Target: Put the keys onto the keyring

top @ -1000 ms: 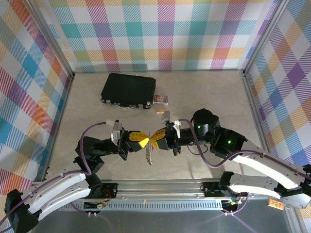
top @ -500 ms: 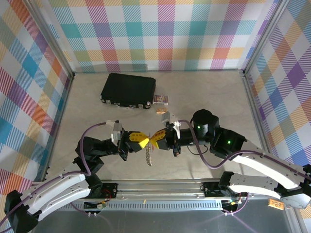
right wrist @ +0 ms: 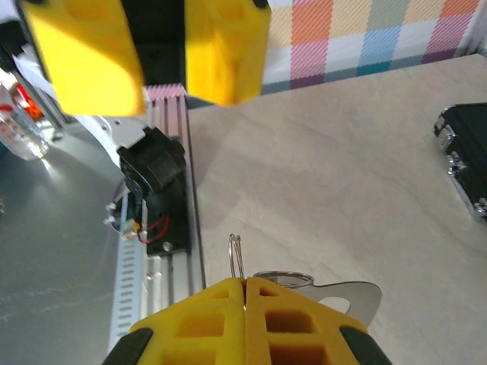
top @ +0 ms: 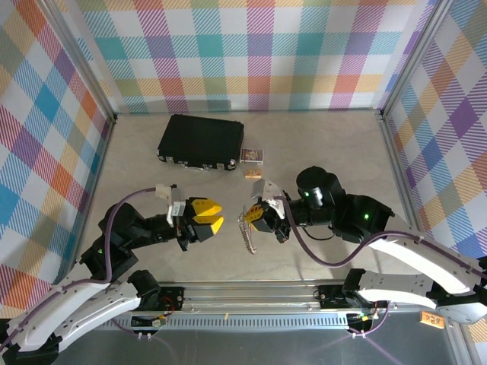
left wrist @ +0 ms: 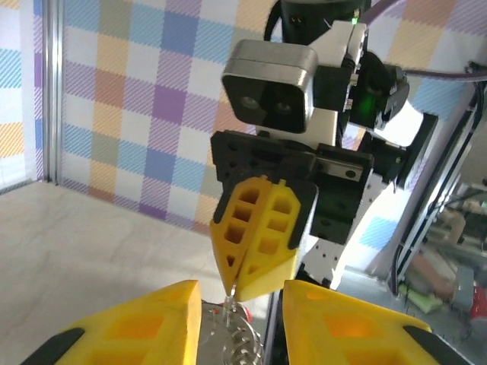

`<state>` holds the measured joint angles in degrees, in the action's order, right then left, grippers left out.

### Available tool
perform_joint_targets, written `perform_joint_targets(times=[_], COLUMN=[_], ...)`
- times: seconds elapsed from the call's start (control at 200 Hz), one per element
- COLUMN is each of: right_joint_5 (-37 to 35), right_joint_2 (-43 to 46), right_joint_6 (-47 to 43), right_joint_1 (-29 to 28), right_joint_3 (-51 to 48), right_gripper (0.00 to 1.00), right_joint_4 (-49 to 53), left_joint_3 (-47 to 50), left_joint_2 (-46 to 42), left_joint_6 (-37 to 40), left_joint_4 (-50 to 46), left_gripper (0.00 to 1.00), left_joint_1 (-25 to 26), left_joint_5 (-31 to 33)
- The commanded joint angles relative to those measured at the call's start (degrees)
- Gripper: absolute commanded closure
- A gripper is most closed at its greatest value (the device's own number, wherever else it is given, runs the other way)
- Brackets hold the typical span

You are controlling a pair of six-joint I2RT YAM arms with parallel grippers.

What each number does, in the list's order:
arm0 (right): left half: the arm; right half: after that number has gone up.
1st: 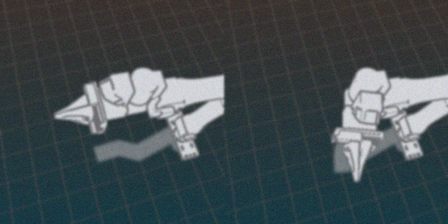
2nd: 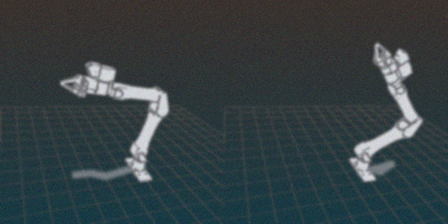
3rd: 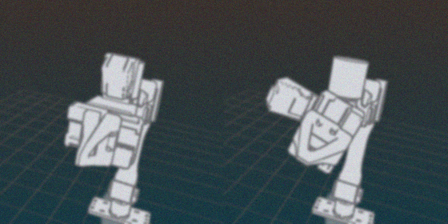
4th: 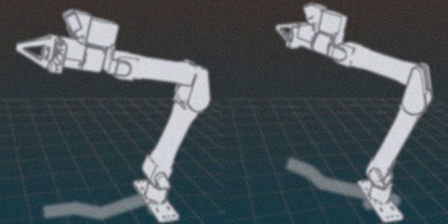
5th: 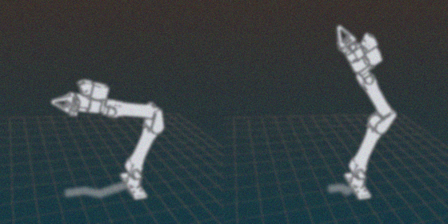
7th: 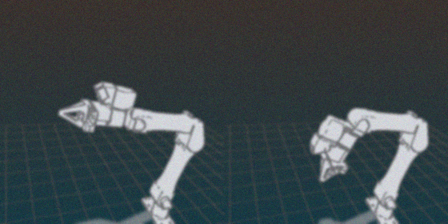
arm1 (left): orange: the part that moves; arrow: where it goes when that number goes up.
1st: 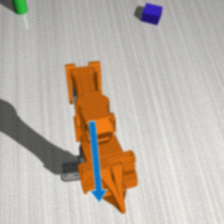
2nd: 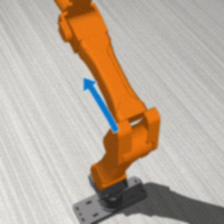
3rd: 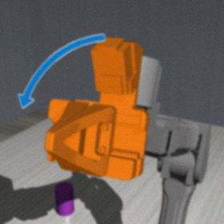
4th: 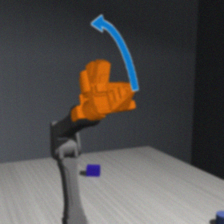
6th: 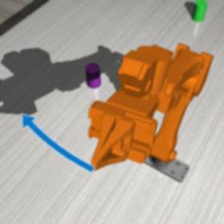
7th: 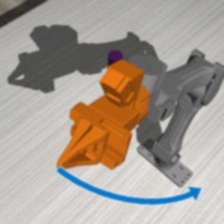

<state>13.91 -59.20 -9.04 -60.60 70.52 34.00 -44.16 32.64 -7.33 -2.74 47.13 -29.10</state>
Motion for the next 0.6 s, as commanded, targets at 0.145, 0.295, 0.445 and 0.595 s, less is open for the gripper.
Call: perform_joint_targets(times=[0.145,0.295,0.445,0.595], right_joint_5=[-0.54,1.11,2.37,2.05], right_joint_2=[-2.83,-3.89,-4.95,-5.14], right_joint_6=[-8.5,-9.58,-10.11,-10.8], right_joint_1=[-0.16,-0.3,-0.41,-0.5], right_joint_3=[7.78,9.5,9.89,10.32], right_gripper=[1.0,1.0,1.0,1.0], right_joint_4=[12.05,14.16,14.18,14.4], left_joint_3=[-6.79,-8.22,-8.27,-8.03], left_joint_2=[7.27,10.5,12.15,12.62], left_joint_6=[5.67,7.93,8.97,9.4], left_joint_4=[-15.94,-17.03,-15.02,-13.73], left_gripper=[0.64,0.64,0.64,0.65], left_joint_1=[0.2,0.24,0.27,0.31], left_joint_5=[-6.37,-7.01,-8.13,-9.31])
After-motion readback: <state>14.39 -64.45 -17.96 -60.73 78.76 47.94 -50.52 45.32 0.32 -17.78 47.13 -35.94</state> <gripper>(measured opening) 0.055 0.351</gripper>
